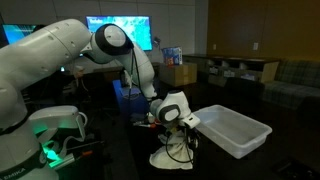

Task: Use the cloth to push the objects on the counter to the left, then put it in the box

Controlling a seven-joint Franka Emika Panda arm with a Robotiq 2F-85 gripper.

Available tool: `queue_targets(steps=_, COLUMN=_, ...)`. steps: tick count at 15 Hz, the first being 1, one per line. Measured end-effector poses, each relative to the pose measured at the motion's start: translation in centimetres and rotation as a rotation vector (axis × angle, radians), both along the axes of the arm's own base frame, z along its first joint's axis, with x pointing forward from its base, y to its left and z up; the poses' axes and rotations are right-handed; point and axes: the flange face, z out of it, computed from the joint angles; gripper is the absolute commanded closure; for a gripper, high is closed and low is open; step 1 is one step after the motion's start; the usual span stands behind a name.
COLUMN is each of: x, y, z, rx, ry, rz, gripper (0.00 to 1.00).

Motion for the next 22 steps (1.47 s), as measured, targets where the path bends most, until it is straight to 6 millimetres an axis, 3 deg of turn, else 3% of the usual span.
queue_targets(steps=12, x=0.2, y=8.8, z=0.0, rx=0.057, ry=-0.005, rz=0.059, gripper=0.91)
queue_targets(steps=22, x=-0.9, y=16.1, z=0.3, rx=0.076, ry=-0.014, rz=0.119, gripper=0.93)
